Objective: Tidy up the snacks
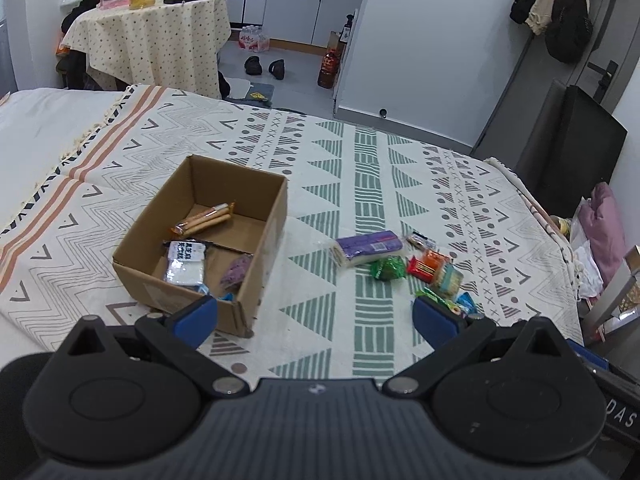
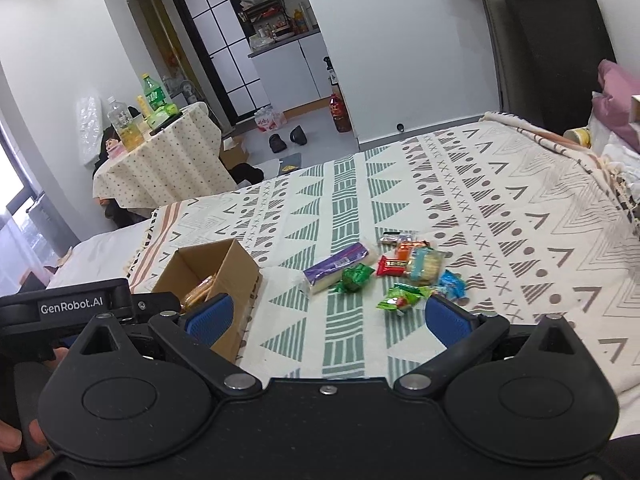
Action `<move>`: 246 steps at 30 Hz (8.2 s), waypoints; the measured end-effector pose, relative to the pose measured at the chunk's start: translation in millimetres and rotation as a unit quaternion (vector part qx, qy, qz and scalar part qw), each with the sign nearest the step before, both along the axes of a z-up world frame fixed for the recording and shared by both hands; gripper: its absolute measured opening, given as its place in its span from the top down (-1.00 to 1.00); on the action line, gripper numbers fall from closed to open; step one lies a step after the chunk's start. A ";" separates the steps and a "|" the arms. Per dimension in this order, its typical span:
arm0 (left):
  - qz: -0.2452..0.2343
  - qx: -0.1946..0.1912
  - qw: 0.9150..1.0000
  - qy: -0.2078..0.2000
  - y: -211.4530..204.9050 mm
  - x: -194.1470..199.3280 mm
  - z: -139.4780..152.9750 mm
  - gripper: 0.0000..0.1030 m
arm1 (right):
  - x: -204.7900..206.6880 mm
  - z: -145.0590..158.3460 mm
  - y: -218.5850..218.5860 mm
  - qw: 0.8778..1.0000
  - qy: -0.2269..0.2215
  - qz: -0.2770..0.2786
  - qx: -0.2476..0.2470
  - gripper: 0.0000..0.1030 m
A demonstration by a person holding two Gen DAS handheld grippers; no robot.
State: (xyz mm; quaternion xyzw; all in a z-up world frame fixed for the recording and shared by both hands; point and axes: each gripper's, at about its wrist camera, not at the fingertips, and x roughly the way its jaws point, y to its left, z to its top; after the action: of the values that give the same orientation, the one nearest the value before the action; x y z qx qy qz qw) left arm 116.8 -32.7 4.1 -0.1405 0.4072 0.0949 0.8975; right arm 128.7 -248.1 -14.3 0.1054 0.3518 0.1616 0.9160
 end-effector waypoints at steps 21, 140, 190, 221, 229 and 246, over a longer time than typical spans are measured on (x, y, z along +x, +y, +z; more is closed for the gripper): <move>-0.017 -0.004 0.999 -0.028 -67.9 9.1 -4.9 -0.99 | 22.3 -30.8 -86.0 0.996 0.026 -0.063 0.061 -0.99; 0.073 -0.123 0.986 -0.088 61.4 17.7 -9.8 0.52 | 49.4 -13.2 82.4 0.998 0.031 0.001 0.053 0.40; 0.232 -0.158 0.959 -0.037 200.7 31.7 -69.3 -0.57 | 98.0 -49.4 196.0 0.994 0.068 0.063 0.053 -0.21; 0.142 -0.115 0.983 -0.032 106.3 22.2 -39.0 -1.00 | 58.2 -10.1 78.2 0.999 0.048 0.000 -0.013 -0.92; 0.113 -0.110 0.987 -0.033 76.2 22.4 -26.2 -1.00 | 54.1 2.9 45.7 0.999 0.045 -0.004 -0.007 -0.96; 0.048 -0.102 0.993 -0.019 15.8 50.5 -29.9 -1.00 | 87.9 -28.6 -28.9 0.991 0.086 -0.087 0.046 -0.99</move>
State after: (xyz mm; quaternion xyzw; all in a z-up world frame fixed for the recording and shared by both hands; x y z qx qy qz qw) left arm 167.3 -16.9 -25.8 -0.2527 0.3903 0.0934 0.8804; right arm 216.6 -277.0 -42.9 0.1914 0.4110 0.0873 0.8870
